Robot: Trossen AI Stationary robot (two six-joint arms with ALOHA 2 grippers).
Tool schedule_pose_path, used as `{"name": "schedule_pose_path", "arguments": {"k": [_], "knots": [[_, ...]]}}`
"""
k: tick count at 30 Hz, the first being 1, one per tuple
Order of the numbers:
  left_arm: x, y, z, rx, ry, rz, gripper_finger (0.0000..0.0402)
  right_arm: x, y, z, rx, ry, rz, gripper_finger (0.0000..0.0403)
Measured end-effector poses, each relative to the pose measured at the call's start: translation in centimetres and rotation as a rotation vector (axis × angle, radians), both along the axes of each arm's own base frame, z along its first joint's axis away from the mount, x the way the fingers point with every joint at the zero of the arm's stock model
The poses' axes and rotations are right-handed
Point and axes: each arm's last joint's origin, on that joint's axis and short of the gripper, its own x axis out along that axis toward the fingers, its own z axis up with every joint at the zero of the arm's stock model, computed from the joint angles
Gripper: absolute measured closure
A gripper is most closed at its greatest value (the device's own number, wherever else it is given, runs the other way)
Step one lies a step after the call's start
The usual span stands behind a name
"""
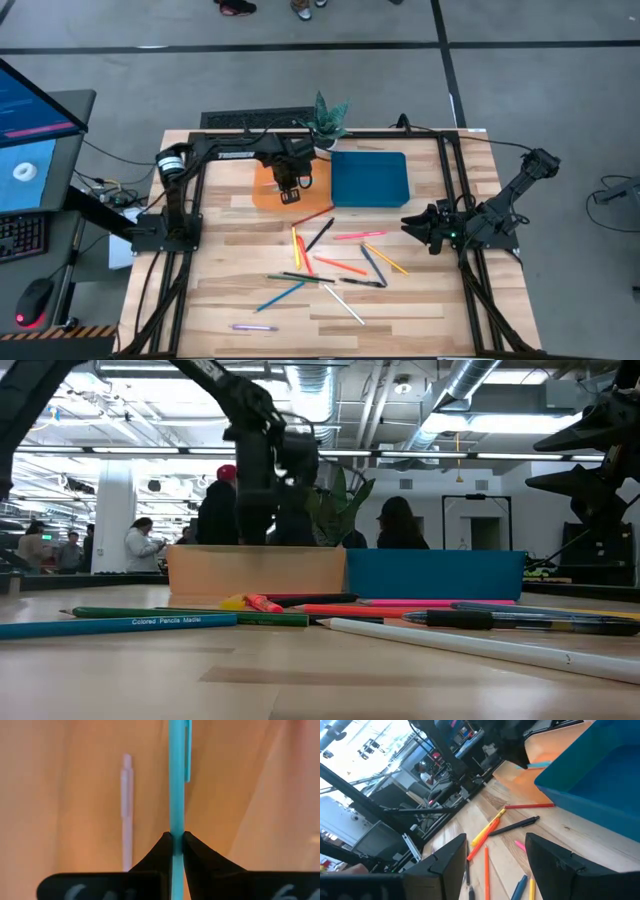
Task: Sort pens & pencils
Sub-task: Put the light blue pen into the orange bin, then put the yellow pen into the orange bin
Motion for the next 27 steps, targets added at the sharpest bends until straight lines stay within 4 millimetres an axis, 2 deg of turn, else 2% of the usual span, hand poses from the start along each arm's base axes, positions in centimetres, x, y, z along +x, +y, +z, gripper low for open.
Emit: {"name": "schedule_pose_path", "arguments": {"k": [8,17,22,27], "knots": [[0.7,0.3,-3.5,-0.040,0.075,-0.026,0.0387,0.0,0.0,0.0,0.003,0.000,0.000,0.0178],[0.7,0.4,-3.8,-0.019,0.110,-0.011,0.0383,0.0,0.0,0.0,0.004,-0.001,0.000,0.0178],[0.6,0.7,-3.1,0.008,0.164,0.025,0.0328,0.0,0.0,0.0,0.004,-0.001,-0.001,0.0178],[1.1,1.1,-0.9,0.007,0.173,0.107,0.0258,0.0,0.0,0.0,0.003,-0.001,-0.001,0.0178]]}}
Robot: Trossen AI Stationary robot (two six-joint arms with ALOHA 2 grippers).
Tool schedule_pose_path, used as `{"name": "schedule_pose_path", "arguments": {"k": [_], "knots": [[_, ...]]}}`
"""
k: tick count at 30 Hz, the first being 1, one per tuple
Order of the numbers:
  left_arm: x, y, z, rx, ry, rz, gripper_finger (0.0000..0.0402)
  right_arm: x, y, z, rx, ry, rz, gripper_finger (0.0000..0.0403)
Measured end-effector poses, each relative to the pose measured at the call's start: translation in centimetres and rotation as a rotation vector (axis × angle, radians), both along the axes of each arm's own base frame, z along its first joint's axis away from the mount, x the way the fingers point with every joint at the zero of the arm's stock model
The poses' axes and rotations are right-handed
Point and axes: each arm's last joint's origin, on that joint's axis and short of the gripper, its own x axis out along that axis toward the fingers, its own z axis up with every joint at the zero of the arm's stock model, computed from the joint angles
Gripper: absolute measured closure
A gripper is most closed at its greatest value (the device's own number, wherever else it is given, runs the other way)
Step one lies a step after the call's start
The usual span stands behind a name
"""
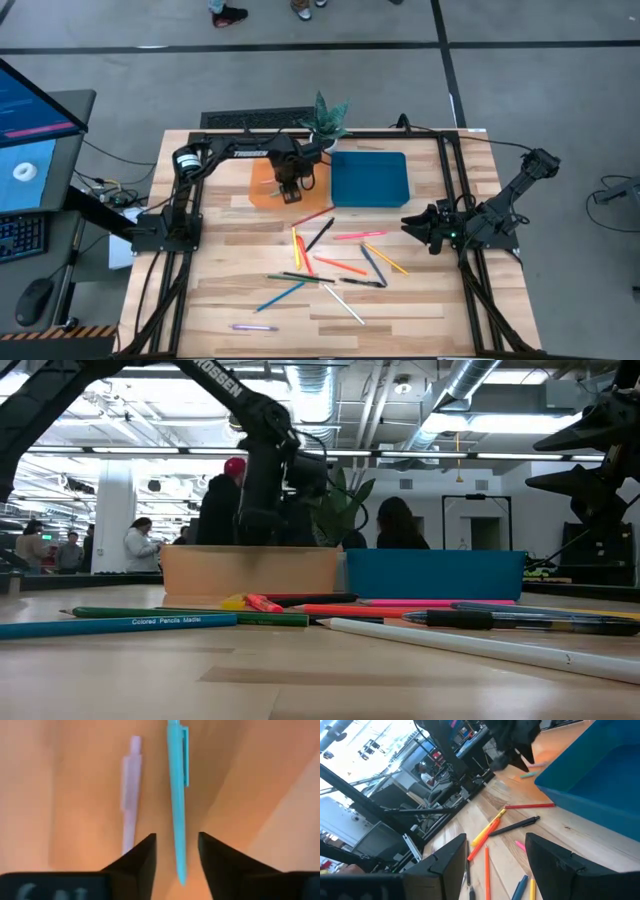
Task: Sort pens & pencils
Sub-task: Put the yellow pen into the orange bin
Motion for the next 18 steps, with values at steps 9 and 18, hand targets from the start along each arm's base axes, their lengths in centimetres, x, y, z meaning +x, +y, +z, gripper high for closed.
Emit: {"name": "schedule_pose_path", "arguments": {"k": [9,18], "knots": [[2.1,-1.8,9.6,0.041,-0.115,0.122,0.0230,0.0,0.0,0.0,-0.008,0.001,0.001,0.0178],[0.7,-7.3,20.9,0.150,-0.579,0.175,0.0236,0.0,0.0,0.0,-0.011,0.002,0.001,0.0178]]}}
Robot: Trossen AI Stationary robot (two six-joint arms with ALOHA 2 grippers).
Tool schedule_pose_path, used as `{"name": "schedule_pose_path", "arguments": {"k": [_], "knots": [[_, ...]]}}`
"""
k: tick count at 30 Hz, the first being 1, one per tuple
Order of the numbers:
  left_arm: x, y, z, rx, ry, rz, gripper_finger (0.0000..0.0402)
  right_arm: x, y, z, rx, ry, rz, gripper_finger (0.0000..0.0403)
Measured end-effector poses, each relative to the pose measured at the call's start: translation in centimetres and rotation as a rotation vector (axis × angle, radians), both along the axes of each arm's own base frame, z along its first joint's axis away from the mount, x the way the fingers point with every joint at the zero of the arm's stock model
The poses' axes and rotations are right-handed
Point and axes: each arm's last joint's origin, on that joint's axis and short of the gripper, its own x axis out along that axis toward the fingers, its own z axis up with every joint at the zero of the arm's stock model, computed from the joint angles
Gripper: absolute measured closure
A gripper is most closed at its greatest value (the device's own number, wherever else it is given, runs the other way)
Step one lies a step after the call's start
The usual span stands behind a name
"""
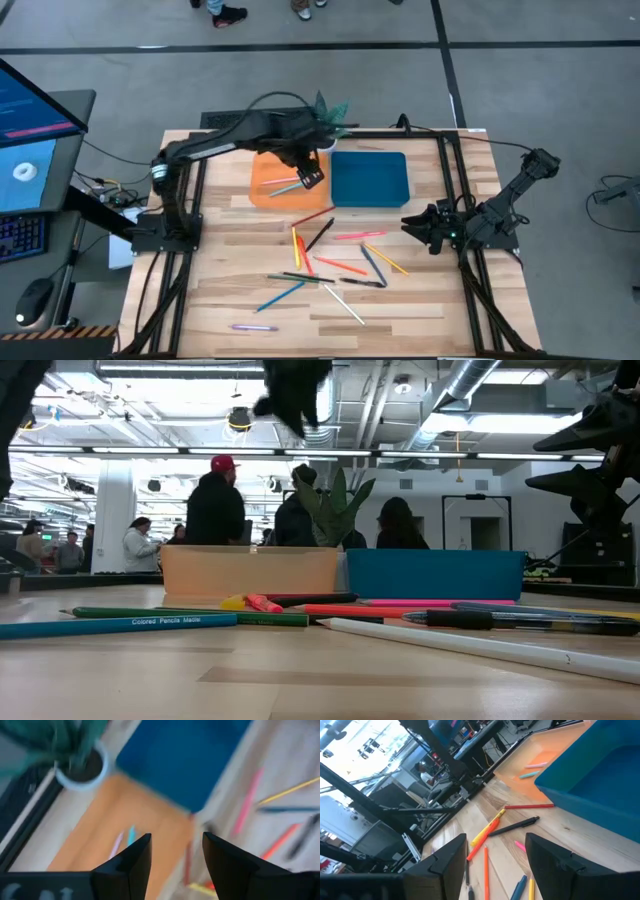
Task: Sort pens & pencils
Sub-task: Put the yellow pen into the orange bin
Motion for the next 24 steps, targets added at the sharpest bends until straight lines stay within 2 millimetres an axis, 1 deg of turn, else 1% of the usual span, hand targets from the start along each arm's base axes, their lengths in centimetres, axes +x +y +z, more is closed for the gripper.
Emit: {"name": "schedule_pose_path", "arguments": {"k": [7,10,13,16,19,21,24], "knots": [[-3.2,-5.1,6.7,0.061,-0.356,-0.041,0.0236,0.0,0.0,0.0,0.000,0.001,0.000,0.0178],[-4.5,-7.3,9.3,0.044,-0.524,-0.111,0.0236,0.0,0.0,0.0,-0.001,0.001,0.000,0.0178],[-5.8,-9.6,11.3,0.001,-0.669,-0.216,0.0236,0.0,0.0,0.0,-0.001,0.001,0.000,0.0178],[-6.6,-12.0,12.5,-0.042,-0.755,-0.297,0.0236,0.0,0.0,0.0,-0.001,0.001,0.000,0.0178],[-6.9,-14.0,12.6,-0.083,-0.767,-0.322,0.0236,0.0,0.0,0.0,-0.001,0.001,0.000,0.0178],[-7.1,-15.0,12.3,-0.098,-0.743,-0.278,0.0236,0.0,0.0,0.0,-0.001,0.001,0.000,0.0178],[-7.0,-16.0,11.2,-0.104,-0.677,-0.145,0.0236,0.0,0.0,0.0,-0.001,0.001,0.000,0.0178]]}}
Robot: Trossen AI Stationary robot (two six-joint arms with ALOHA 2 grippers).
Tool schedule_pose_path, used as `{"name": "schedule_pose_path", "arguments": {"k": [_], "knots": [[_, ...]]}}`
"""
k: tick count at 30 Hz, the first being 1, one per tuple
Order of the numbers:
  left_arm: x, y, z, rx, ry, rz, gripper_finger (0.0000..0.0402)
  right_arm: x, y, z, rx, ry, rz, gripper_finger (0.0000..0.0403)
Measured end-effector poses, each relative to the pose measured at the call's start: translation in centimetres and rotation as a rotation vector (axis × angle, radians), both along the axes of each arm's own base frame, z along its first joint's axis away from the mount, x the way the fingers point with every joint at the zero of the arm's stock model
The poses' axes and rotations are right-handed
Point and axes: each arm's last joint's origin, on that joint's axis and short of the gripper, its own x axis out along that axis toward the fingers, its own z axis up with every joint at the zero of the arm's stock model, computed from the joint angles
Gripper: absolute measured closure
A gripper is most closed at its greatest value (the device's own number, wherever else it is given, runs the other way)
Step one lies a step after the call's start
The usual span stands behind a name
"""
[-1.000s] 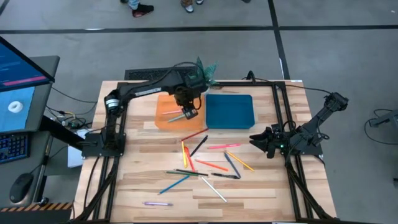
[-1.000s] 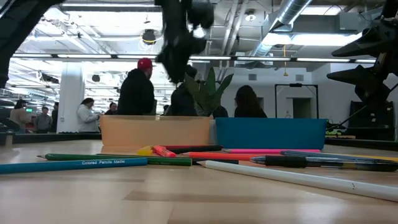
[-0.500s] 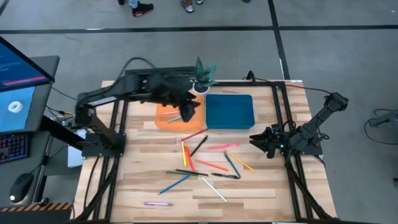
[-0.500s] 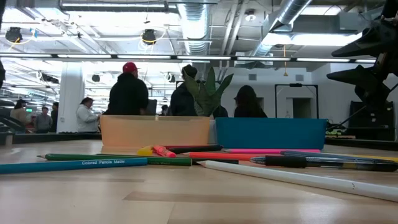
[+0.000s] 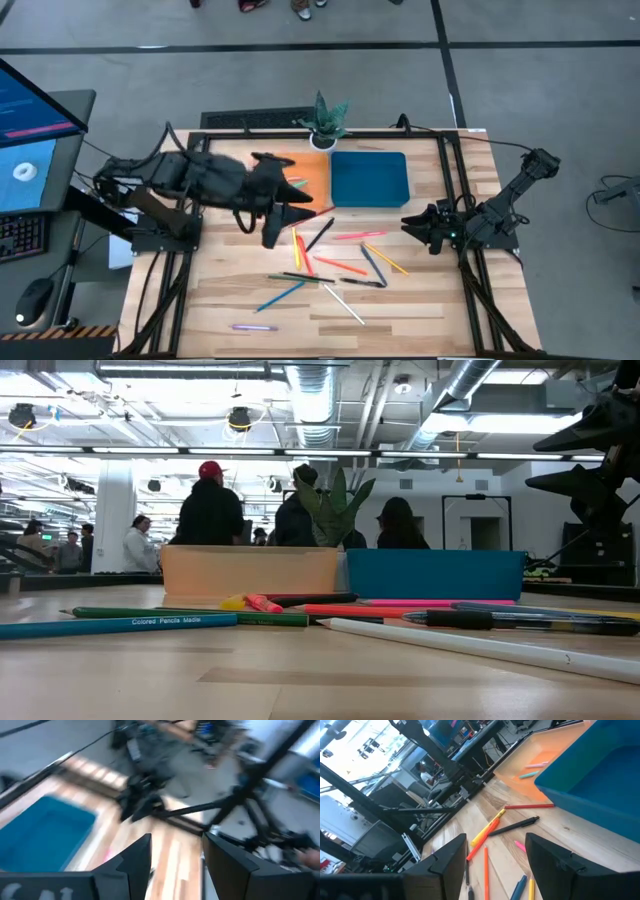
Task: Sort pens & pencils
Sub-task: Put the yellow pen into the orange bin
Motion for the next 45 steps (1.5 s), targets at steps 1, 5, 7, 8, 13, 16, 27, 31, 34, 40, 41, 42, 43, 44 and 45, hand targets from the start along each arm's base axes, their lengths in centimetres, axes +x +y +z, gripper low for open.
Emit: {"name": "schedule_pose_path", "arguments": {"k": [1,5,7,8,13,16,27,31,34,40,41,42,43,44,45], "knots": [[-0.1,-0.3,-0.5,-0.013,0.039,0.038,0.0236,0.0,0.0,0.0,0.000,0.000,0.000,0.0178],[0.1,-0.9,-3.1,-0.076,0.212,0.240,0.0236,0.0,0.0,0.0,0.000,0.000,0.000,0.0178],[0.2,-0.9,-4.7,-0.092,0.318,0.341,0.0236,0.0,0.0,0.0,0.000,0.000,0.000,0.0178],[0.2,-0.9,-5.5,-0.099,0.376,0.393,0.0236,0.0,0.0,0.0,0.001,-0.001,0.000,0.0178],[1.5,-0.7,-9.8,-0.158,0.622,0.681,0.0236,0.0,0.0,0.0,0.000,0.000,0.000,0.0178],[3.4,-0.9,-11.7,-0.189,0.628,0.723,0.0236,0.0,0.0,0.0,0.001,0.000,0.000,0.0178],[7.9,-1.6,-19.6,-0.239,0.843,0.869,0.0236,0.0,0.0,0.0,0.002,-0.002,0.000,0.0178],[8.8,-2.1,-21.6,-0.236,0.895,0.895,0.0236,0.0,0.0,0.0,0.001,0.000,0.000,0.0178],[9.7,-2.4,-22.9,-0.266,0.903,0.903,0.0236,0.0,0.0,0.0,0.000,0.000,0.001,0.0178],[10.2,-2.7,-24.1,-0.296,0.884,0.896,0.0236,0.0,0.0,0.0,0.000,0.000,0.001,0.0178],[10.0,-2.6,-24.6,-0.301,0.892,0.910,0.0236,0.0,0.0,0.0,0.000,0.000,0.002,0.0178],[9.7,-2.7,-25.2,-0.305,0.913,0.926,0.0236,0.0,0.0,0.0,0.001,0.000,0.004,0.0178],[9.4,-2.7,-25.8,-0.312,0.931,0.936,0.0236,0.0,0.0,0.0,0.001,0.000,0.005,0.0178],[9.1,-2.8,-26.2,-0.333,0.943,0.935,0.0236,0.0,0.0,0.0,0.000,0.000,0.005,0.0178],[8.9,-2.9,-26.6,-0.355,0.941,0.924,0.0236,0.0,0.0,0.0,0.000,0.001,0.006,0.0178]]}}
